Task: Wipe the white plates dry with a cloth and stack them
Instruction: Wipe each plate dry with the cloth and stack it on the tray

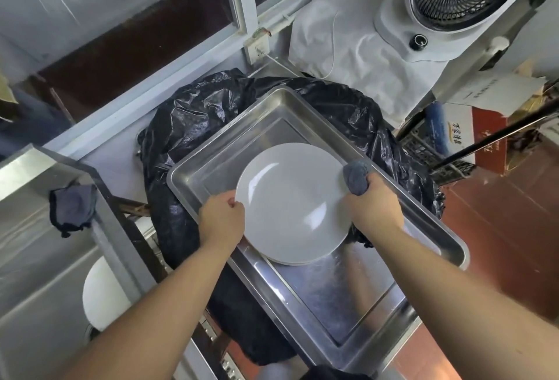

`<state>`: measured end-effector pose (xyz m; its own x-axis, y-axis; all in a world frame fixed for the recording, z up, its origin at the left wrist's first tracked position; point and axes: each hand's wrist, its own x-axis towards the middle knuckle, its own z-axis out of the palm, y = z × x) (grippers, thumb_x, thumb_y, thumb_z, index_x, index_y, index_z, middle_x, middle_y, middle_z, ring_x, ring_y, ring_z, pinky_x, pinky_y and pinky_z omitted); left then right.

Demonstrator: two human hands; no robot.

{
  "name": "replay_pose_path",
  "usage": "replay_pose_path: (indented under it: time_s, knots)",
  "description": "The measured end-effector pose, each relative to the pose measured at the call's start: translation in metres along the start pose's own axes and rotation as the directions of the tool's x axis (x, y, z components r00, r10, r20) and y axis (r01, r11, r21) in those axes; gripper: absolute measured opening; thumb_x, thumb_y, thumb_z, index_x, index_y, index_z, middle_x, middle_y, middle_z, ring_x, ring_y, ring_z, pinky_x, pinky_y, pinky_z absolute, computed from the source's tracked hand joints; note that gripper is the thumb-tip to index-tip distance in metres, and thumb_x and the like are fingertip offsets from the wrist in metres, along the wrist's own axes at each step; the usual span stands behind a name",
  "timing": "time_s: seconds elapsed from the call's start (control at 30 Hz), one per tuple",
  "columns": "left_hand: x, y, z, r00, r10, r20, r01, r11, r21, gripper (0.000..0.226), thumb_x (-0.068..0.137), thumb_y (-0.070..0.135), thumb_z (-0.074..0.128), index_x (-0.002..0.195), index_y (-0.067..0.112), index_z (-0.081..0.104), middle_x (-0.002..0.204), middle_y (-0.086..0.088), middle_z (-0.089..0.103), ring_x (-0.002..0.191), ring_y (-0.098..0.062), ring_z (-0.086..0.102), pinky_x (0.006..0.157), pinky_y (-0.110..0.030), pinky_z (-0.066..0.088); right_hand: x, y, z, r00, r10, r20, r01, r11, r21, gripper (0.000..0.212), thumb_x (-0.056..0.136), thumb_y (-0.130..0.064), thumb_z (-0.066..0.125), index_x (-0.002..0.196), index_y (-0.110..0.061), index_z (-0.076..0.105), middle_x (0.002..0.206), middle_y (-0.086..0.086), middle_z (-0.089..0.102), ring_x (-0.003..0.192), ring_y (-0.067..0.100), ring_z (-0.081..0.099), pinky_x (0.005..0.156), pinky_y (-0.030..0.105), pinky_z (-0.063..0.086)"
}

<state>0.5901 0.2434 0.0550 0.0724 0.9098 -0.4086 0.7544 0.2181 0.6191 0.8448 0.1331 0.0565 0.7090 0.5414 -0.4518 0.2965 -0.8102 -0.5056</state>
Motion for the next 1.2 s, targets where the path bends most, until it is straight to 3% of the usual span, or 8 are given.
replay_pose_path:
  time_s: [0.2, 0.33, 0.5, 0.7, 0.9, 1.07, 1.13, 1.2]
  knots:
    - [0.001, -0.006, 0.000, 1.000, -0.001, -0.002, 0.001, 0.999, 0.050, 0.027, 0.093, 0.000, 0.052, 0.075, 0.007, 0.072, 0.095, -0.014, 0.068, 0.080, -0.036, 0.066, 0.073, -0.043, 0.061, 0.000, -0.001, 0.006, 0.999, -0.026, -0.021, 0.024, 0.995, -0.094, 0.020, 0.078, -0.018, 0.056, 0.096, -0.025, 0.049, 0.090, 0.005, 0.062, 0.073, 0.027, 0.059, 0.062, 0.037, 0.052]
    - [0.001, -0.011, 0.005, 0.999, 0.022, -0.035, -0.019, 0.996, 0.084, 0.027, 0.094, 0.001, 0.052, 0.071, 0.007, 0.066, 0.090, -0.005, 0.058, 0.068, -0.024, 0.057, 0.058, -0.023, 0.044, 0.000, 0.002, 0.007, 0.998, -0.060, -0.032, 0.055, 0.989, -0.136, 0.020, 0.080, -0.020, 0.057, 0.097, -0.024, 0.048, 0.089, 0.004, 0.061, 0.072, 0.026, 0.058, 0.058, 0.035, 0.046]
    - [0.000, -0.014, 0.008, 0.997, 0.037, -0.069, -0.033, 0.997, 0.068, 0.025, 0.100, 0.004, 0.054, 0.088, 0.012, 0.075, 0.101, -0.001, 0.056, 0.076, -0.010, 0.056, 0.059, -0.017, 0.038, 0.001, 0.012, -0.001, 0.999, 0.004, -0.039, -0.003, 1.000, 0.028, 0.018, 0.085, -0.038, 0.059, 0.099, -0.027, 0.056, 0.084, 0.000, 0.066, 0.075, 0.026, 0.064, 0.066, 0.039, 0.053]
    - [0.000, -0.008, 0.005, 0.999, 0.022, -0.024, -0.020, 0.997, 0.071, 0.035, 0.095, 0.001, 0.050, 0.072, 0.022, 0.066, 0.100, -0.010, 0.061, 0.068, -0.017, 0.052, 0.055, -0.025, 0.038, 0.001, 0.033, -0.023, 0.986, 0.045, -0.158, -0.038, 0.998, 0.044, 0.022, 0.092, -0.044, 0.058, 0.104, -0.026, 0.053, 0.083, 0.000, 0.064, 0.072, 0.023, 0.063, 0.064, 0.038, 0.052]
    - [-0.010, -0.003, -0.004, 0.998, 0.017, 0.054, -0.022, 0.995, 0.101, 0.021, 0.097, 0.012, 0.052, 0.097, 0.018, 0.072, 0.112, -0.010, 0.067, 0.091, -0.032, 0.067, 0.076, -0.042, 0.061, -0.017, 0.042, -0.045, 0.985, 0.046, -0.168, -0.041, 0.998, 0.037, 0.025, 0.090, -0.047, 0.056, 0.103, -0.026, 0.054, 0.083, 0.002, 0.066, 0.070, 0.026, 0.066, 0.064, 0.041, 0.057]
    - [-0.035, -0.005, -0.013, 0.999, 0.034, 0.015, -0.035, 0.994, 0.103, 0.016, 0.094, 0.015, 0.055, 0.100, 0.018, 0.070, 0.117, -0.006, 0.067, 0.082, -0.022, 0.064, 0.072, -0.037, 0.058, -0.042, 0.047, -0.055, 0.991, -0.005, -0.133, 0.013, 0.998, 0.059, 0.018, 0.086, -0.045, 0.054, 0.093, -0.029, 0.052, 0.077, 0.002, 0.067, 0.065, 0.024, 0.068, 0.055, 0.035, 0.053]
    - [-0.049, -0.007, -0.015, 1.000, 0.026, -0.009, -0.025, 0.994, 0.108, 0.021, 0.096, 0.018, 0.056, 0.113, 0.015, 0.069, 0.128, -0.005, 0.065, 0.079, -0.017, 0.057, 0.067, -0.032, 0.049, -0.053, 0.046, -0.060, 0.992, -0.048, -0.120, 0.056, 0.997, 0.059, 0.015, 0.086, -0.042, 0.054, 0.094, -0.030, 0.053, 0.078, 0.000, 0.068, 0.065, 0.023, 0.067, 0.054, 0.032, 0.049]
    - [-0.066, -0.006, -0.019, 0.999, 0.027, -0.035, -0.023, 0.994, 0.106, 0.031, 0.098, 0.021, 0.055, 0.126, 0.017, 0.067, 0.133, -0.004, 0.061, 0.084, -0.018, 0.056, 0.074, -0.032, 0.047, -0.064, 0.043, -0.065, 0.990, -0.098, -0.101, 0.103, 0.994, 0.047, 0.016, 0.087, -0.041, 0.053, 0.097, -0.030, 0.054, 0.080, 0.000, 0.067, 0.069, 0.024, 0.066, 0.059, 0.035, 0.052]
